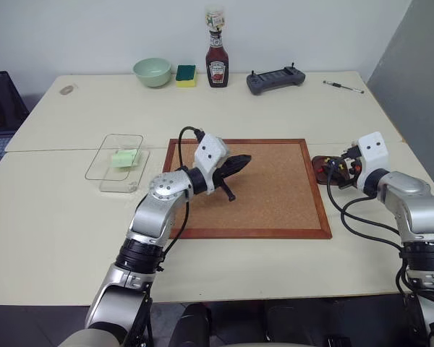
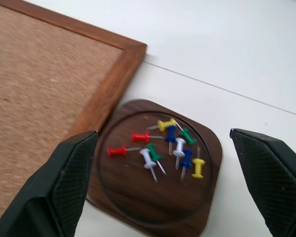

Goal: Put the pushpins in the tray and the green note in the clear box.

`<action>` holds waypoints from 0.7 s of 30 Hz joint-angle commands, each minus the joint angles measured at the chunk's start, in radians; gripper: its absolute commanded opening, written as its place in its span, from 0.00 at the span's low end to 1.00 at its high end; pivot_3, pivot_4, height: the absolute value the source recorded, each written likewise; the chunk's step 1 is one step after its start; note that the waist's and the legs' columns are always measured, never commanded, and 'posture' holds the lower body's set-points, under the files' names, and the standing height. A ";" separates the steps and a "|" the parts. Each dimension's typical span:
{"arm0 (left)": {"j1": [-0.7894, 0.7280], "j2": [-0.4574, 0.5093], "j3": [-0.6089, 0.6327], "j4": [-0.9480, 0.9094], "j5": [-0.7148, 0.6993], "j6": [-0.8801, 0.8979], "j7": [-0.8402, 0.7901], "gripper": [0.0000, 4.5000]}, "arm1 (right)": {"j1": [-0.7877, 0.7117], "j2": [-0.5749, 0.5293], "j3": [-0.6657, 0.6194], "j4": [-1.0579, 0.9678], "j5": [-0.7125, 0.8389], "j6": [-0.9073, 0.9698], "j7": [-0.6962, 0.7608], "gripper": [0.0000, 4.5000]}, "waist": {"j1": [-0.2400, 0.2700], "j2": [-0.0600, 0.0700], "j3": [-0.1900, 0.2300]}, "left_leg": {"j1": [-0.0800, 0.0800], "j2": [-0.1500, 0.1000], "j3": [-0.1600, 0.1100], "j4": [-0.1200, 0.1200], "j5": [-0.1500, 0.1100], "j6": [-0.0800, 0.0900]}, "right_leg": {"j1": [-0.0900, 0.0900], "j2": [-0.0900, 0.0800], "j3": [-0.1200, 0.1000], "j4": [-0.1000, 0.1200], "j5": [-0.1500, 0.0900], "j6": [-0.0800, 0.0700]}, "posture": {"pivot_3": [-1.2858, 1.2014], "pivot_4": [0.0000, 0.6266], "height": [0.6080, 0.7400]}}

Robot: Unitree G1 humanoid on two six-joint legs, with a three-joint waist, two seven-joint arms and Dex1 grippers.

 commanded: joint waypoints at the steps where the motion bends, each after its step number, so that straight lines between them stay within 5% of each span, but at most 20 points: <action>1: -0.028 0.018 0.066 0.014 0.007 0.035 0.068 0.00 | -0.025 -0.016 0.003 -0.158 0.133 0.041 0.156 0.99 | -0.001 0.000 0.000 | 0.000 0.000 0.000 0.000 0.000 0.000 | 0.000 0.000 0.000 0.000 0.000 0.000 | 0.52 0.24 1.00; 6: -0.070 0.028 0.123 0.121 0.021 0.054 0.151 0.10 | -0.030 0.020 0.057 -0.240 0.187 0.095 0.191 1.00 | 0.001 0.000 0.000 | 0.000 0.000 -0.001 0.000 0.000 0.000 | 0.001 0.000 -0.001 0.000 0.000 0.000 | 0.52 0.24 1.00; 21: -0.294 0.042 0.144 0.644 0.103 -0.145 0.184 0.71 | -0.045 0.093 0.172 -0.300 0.194 0.103 0.182 1.00 | 0.001 0.000 0.000 | -0.001 -0.001 -0.002 0.000 0.000 0.000 | 0.000 0.000 -0.002 -0.001 0.000 0.000 | 0.52 0.24 1.00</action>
